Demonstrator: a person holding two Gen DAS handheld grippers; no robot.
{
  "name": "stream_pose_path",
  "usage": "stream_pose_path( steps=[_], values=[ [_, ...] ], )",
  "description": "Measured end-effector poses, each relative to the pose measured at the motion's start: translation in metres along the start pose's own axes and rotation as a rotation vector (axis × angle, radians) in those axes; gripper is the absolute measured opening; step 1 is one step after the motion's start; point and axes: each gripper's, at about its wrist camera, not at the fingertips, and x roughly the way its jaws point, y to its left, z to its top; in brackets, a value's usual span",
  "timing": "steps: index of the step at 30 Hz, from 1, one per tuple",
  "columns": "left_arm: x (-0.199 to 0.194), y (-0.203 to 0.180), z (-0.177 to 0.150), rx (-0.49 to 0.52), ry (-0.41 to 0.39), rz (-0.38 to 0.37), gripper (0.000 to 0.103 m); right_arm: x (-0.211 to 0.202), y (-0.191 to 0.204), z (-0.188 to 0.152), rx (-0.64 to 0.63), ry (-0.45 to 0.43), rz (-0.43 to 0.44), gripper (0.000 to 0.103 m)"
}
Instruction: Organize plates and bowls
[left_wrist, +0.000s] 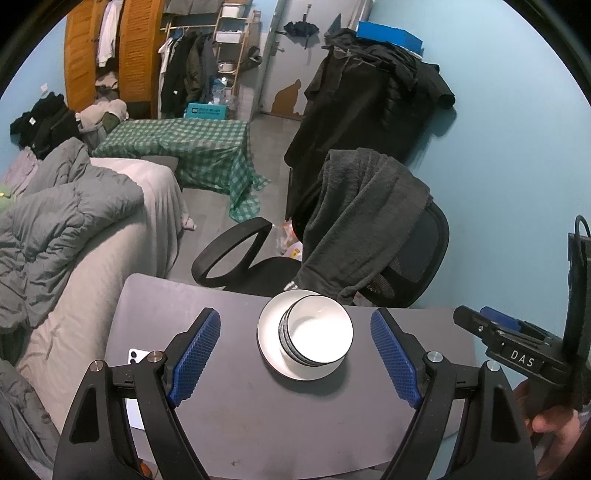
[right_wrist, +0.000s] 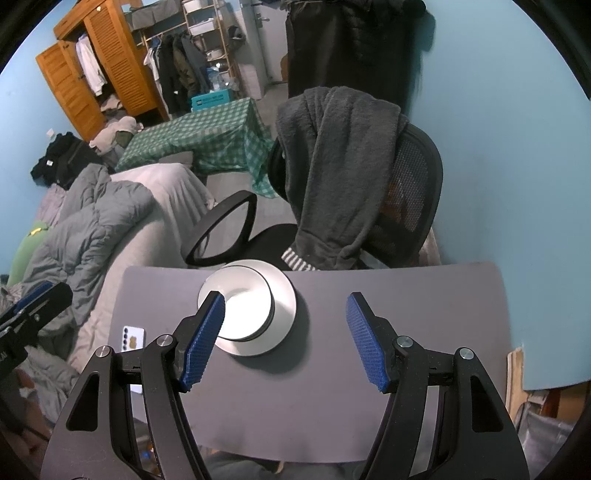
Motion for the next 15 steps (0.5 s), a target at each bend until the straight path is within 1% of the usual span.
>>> stream_pose_path(
  steps=[3, 7, 15],
  values=[
    [0.0, 0.001, 0.0005, -0.007, 0.004, 0.006, 0.085, 0.0005, 0.0012, -0.0005, -0.001, 0.001, 0.001, 0.067],
    [0.003, 0.0004, 0.0001, -0.003, 0.01, 0.033, 0.085, 0.0006, 0.002, -0.001, -0.001, 0.004, 0.002, 0.067],
    [0.0029, 0.0001, -0.0009, -0.004, 0.015, 0.038, 0.085, 0.001, 0.0028, -0.0011, -0.001, 0.003, 0.002, 0.067]
  ],
)
